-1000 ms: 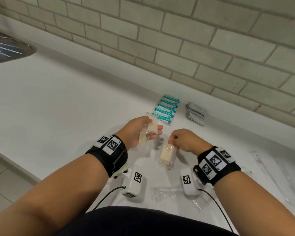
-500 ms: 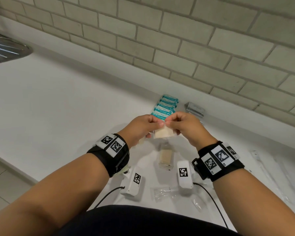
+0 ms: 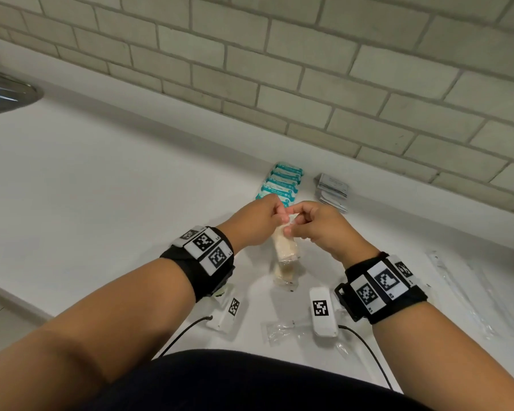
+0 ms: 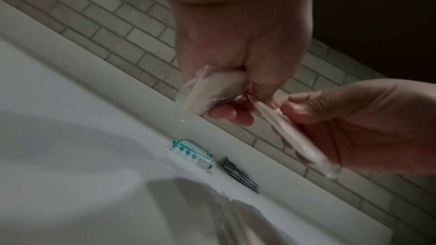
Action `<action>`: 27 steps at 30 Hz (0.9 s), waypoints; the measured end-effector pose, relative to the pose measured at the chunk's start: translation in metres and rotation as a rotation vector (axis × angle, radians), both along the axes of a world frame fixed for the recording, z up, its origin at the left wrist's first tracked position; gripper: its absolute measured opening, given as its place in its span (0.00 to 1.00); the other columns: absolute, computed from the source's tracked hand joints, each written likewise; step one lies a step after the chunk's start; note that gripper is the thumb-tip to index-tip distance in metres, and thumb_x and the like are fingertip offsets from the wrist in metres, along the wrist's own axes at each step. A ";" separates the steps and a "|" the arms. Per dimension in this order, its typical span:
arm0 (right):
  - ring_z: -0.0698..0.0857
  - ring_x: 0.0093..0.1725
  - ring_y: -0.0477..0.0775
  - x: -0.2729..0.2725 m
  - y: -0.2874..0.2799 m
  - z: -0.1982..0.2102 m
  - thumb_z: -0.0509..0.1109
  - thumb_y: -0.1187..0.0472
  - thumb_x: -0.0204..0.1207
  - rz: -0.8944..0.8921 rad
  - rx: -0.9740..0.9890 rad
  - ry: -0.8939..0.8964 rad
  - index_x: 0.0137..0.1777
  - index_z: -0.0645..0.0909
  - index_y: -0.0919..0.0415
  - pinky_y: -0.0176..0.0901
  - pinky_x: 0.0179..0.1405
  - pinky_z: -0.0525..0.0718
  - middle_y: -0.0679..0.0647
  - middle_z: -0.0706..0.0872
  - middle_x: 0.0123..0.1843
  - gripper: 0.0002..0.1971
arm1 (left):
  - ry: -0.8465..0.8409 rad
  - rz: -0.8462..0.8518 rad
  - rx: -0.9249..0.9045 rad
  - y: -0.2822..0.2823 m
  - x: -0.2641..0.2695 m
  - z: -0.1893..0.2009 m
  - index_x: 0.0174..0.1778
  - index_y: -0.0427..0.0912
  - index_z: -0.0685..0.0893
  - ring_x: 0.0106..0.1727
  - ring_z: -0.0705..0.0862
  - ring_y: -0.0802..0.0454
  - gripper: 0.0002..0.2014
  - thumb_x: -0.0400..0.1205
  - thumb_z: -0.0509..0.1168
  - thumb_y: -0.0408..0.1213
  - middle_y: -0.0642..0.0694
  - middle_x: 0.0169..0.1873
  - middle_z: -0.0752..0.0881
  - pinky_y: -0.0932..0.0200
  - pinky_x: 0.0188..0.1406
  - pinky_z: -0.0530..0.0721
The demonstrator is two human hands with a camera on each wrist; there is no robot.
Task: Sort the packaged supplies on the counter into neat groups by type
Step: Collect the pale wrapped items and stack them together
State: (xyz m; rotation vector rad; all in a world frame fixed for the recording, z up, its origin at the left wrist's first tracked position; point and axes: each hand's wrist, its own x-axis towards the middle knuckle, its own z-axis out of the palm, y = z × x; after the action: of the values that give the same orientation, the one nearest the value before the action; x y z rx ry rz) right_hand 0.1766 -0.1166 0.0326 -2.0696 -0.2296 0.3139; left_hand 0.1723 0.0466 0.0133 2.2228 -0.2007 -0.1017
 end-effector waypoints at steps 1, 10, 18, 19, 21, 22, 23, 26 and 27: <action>0.79 0.31 0.47 -0.001 0.000 0.002 0.79 0.71 0.67 0.013 -0.034 -0.008 0.56 0.84 0.58 0.32 0.32 0.76 0.51 0.81 0.33 0.18 | -0.001 -0.007 -0.021 -0.003 0.001 -0.001 0.46 0.47 0.74 0.50 0.82 0.47 0.05 0.83 0.64 0.42 0.44 0.52 0.85 0.51 0.50 0.79; 0.84 0.35 0.54 0.000 -0.005 -0.027 0.80 0.64 0.68 -0.044 -0.546 0.121 0.65 0.74 0.57 0.45 0.35 0.84 0.58 0.85 0.45 0.26 | 0.226 0.134 -1.037 0.011 0.004 -0.003 0.72 0.43 0.68 0.59 0.87 0.43 0.17 0.90 0.51 0.44 0.40 0.55 0.89 0.46 0.64 0.82; 0.82 0.33 0.49 -0.006 0.011 0.014 0.73 0.56 0.77 -0.014 0.013 0.080 0.45 0.86 0.56 0.38 0.32 0.77 0.53 0.89 0.40 0.05 | 0.298 -0.046 -1.287 0.011 0.003 0.002 0.80 0.45 0.63 0.68 0.81 0.42 0.25 0.89 0.45 0.51 0.43 0.64 0.85 0.45 0.70 0.75; 0.82 0.31 0.48 -0.010 0.016 0.016 0.75 0.59 0.74 0.018 0.050 0.078 0.41 0.87 0.57 0.37 0.31 0.76 0.52 0.88 0.37 0.02 | 0.317 -0.059 -1.314 0.008 0.004 0.004 0.80 0.45 0.63 0.67 0.81 0.41 0.25 0.90 0.44 0.51 0.42 0.63 0.85 0.45 0.68 0.77; 0.81 0.28 0.48 -0.014 0.021 0.014 0.78 0.64 0.70 0.009 0.047 0.018 0.35 0.86 0.57 0.36 0.29 0.75 0.51 0.86 0.31 0.05 | 0.343 -0.072 -1.317 0.005 0.004 0.006 0.80 0.45 0.64 0.69 0.80 0.41 0.25 0.89 0.44 0.52 0.43 0.62 0.86 0.45 0.68 0.78; 0.80 0.27 0.47 -0.014 0.021 0.013 0.78 0.65 0.69 -0.025 0.033 -0.013 0.33 0.85 0.58 0.36 0.29 0.75 0.51 0.86 0.30 0.07 | 0.348 -0.064 -1.301 0.004 0.004 0.007 0.80 0.45 0.65 0.69 0.80 0.41 0.26 0.89 0.44 0.54 0.43 0.62 0.86 0.43 0.68 0.77; 0.80 0.26 0.47 -0.013 0.019 0.014 0.79 0.65 0.69 -0.063 0.017 -0.042 0.32 0.85 0.58 0.36 0.29 0.75 0.51 0.86 0.30 0.07 | 0.350 -0.032 -1.260 0.004 0.005 0.007 0.78 0.45 0.67 0.66 0.82 0.42 0.27 0.88 0.44 0.55 0.43 0.61 0.86 0.42 0.68 0.78; 0.81 0.28 0.48 -0.007 0.009 0.016 0.78 0.64 0.70 -0.140 -0.054 -0.176 0.35 0.85 0.62 0.38 0.35 0.80 0.52 0.87 0.32 0.06 | 0.431 0.158 -0.957 0.007 0.006 0.008 0.59 0.43 0.81 0.47 0.87 0.46 0.30 0.86 0.43 0.62 0.43 0.48 0.88 0.49 0.50 0.84; 0.80 0.30 0.49 -0.005 0.005 0.016 0.78 0.64 0.71 -0.147 -0.084 -0.266 0.35 0.85 0.62 0.38 0.37 0.79 0.51 0.86 0.33 0.06 | 0.498 0.190 -0.854 0.008 0.006 0.007 0.52 0.43 0.81 0.41 0.86 0.47 0.31 0.85 0.43 0.64 0.43 0.43 0.87 0.54 0.42 0.83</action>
State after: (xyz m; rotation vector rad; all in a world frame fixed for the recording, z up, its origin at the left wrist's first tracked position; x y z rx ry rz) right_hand 0.1712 -0.1114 0.0488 -2.1961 -0.2255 -0.0436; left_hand 0.1779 0.0549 0.0200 1.3034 0.2135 -0.3817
